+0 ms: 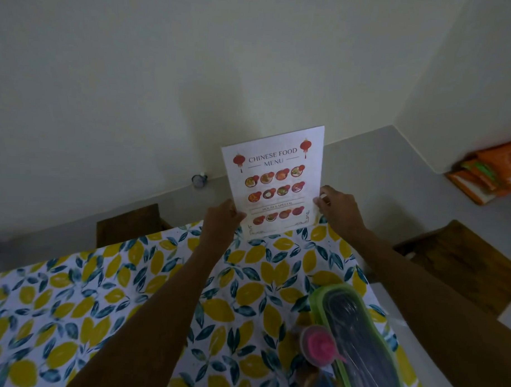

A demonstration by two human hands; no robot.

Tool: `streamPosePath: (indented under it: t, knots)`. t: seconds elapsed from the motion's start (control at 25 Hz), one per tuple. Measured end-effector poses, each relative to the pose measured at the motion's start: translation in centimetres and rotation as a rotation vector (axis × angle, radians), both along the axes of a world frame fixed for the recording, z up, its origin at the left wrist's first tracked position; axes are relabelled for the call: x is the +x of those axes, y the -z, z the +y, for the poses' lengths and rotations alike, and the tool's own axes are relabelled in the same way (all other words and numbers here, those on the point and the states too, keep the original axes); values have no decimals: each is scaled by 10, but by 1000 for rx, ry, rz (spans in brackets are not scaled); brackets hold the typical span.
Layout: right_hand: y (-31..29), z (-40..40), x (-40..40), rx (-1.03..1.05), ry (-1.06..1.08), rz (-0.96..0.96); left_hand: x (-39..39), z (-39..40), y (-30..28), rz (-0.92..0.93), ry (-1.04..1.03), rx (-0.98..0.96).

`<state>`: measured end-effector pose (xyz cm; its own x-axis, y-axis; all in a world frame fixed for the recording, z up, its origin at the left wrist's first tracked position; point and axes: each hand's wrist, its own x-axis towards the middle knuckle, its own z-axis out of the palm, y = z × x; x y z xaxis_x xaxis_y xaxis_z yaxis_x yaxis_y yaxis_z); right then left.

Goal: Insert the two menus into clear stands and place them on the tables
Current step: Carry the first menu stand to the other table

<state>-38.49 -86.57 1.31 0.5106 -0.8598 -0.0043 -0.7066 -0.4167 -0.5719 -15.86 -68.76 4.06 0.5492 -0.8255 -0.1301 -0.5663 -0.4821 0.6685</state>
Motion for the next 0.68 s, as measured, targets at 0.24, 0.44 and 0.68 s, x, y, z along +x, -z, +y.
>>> streamPosePath:
  t: [0.24,0.44,0.68]
  knots:
    - [-2,5,4,4,21,9,-4,2,6,-1,-15,-10]
    - [-18,16,4,65,74,38,-7,0,-3,-68,-30,98]
    - [-53,54,0,4,46,204,-16,34,-24,-255,32,173]
